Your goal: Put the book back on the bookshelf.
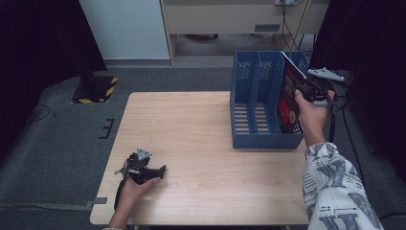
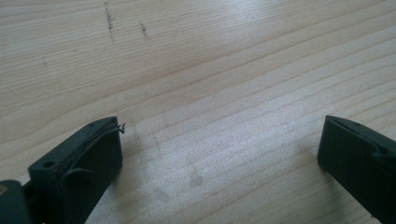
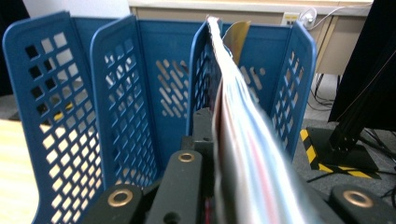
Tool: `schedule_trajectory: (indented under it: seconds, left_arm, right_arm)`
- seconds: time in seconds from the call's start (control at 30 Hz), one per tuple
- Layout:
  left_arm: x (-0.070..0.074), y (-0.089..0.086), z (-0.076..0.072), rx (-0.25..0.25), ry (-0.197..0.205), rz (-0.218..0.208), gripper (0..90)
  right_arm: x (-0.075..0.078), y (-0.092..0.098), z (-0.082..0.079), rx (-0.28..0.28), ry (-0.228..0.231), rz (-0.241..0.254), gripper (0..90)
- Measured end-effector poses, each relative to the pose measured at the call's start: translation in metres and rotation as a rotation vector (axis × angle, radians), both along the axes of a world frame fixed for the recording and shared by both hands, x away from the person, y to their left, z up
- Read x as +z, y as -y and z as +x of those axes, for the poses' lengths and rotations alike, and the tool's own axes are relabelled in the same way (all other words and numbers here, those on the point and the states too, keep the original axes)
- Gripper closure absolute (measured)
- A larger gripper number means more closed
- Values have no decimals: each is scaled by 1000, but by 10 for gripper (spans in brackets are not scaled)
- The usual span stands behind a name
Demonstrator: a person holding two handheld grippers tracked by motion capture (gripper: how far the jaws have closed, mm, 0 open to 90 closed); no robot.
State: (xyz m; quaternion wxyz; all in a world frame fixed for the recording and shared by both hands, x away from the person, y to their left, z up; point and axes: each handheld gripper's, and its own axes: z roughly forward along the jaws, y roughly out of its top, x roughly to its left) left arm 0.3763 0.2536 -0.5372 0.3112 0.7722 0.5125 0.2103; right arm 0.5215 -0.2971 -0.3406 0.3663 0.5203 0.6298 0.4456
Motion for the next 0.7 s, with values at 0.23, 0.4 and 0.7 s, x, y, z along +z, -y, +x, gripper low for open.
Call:
schedule_trajectory:
  seconds: [0.23, 0.4, 0.7]
  left_arm:
    - [0, 0, 0, 0, 0, 0, 0]
    - [0, 0, 0, 0, 0, 0, 0]
    - [0, 0, 0, 0, 0, 0, 0]
  right_arm:
    - [-4, -1, -7, 5, -25, -15, 842]
    - [-2, 0, -10, 10, -44, -21, 829]
    - [1, 0, -8, 28, -80, -27, 794]
